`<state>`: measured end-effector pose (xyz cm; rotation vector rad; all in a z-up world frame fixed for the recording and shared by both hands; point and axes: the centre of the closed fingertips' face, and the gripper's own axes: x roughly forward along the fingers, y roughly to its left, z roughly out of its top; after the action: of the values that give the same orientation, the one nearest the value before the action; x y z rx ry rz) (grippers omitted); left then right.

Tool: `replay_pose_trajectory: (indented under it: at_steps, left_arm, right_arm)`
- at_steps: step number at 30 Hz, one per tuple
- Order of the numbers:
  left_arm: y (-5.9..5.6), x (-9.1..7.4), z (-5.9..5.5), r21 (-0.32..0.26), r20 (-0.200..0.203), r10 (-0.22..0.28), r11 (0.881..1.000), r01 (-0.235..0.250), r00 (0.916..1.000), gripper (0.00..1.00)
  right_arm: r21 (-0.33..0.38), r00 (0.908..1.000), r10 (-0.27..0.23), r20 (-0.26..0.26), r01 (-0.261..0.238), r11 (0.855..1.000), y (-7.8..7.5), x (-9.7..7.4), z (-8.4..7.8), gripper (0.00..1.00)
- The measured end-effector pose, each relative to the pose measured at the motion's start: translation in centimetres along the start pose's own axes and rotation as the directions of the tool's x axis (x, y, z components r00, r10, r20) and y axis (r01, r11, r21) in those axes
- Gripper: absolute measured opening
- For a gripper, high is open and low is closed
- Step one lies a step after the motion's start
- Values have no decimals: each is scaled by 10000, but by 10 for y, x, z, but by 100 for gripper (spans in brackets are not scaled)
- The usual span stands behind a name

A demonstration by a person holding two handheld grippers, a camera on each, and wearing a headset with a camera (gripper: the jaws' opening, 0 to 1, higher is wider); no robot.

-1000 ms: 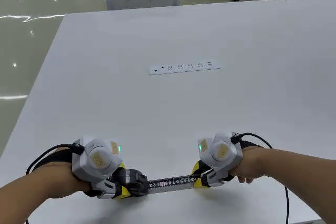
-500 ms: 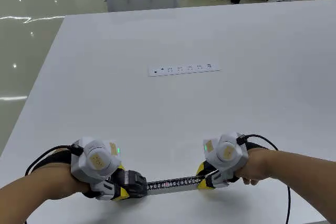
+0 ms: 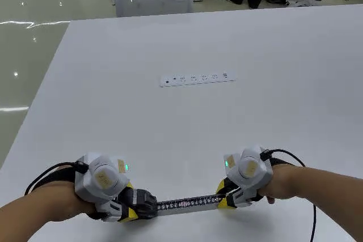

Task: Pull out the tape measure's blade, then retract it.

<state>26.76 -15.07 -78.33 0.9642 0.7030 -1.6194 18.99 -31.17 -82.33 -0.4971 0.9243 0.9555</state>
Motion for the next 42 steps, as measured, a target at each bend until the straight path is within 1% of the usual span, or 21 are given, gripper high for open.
replay_pose_trajectory:
  at_steps: [10, 19, 42]
  left_arm:
    - [0, 0, 0, -10, 12, -1, 10000, 1, 10000, 31]
    - [0, 0, 0, 2, -11, -1, 10000, 1, 10000, 31]
    - [-1, 0, 0, 0, -44, 13, 10000, -13, 10000, 31]
  right_arm:
    - [105, 10000, -30, -15, 31, 9999, -1, -7, -11, 13]
    - [89, 10000, -15, -26, 16, 10000, -2, -10, -15, 13]
    - [285, 9998, -100, -171, 105, 9995, -3, -23, -35, 13]
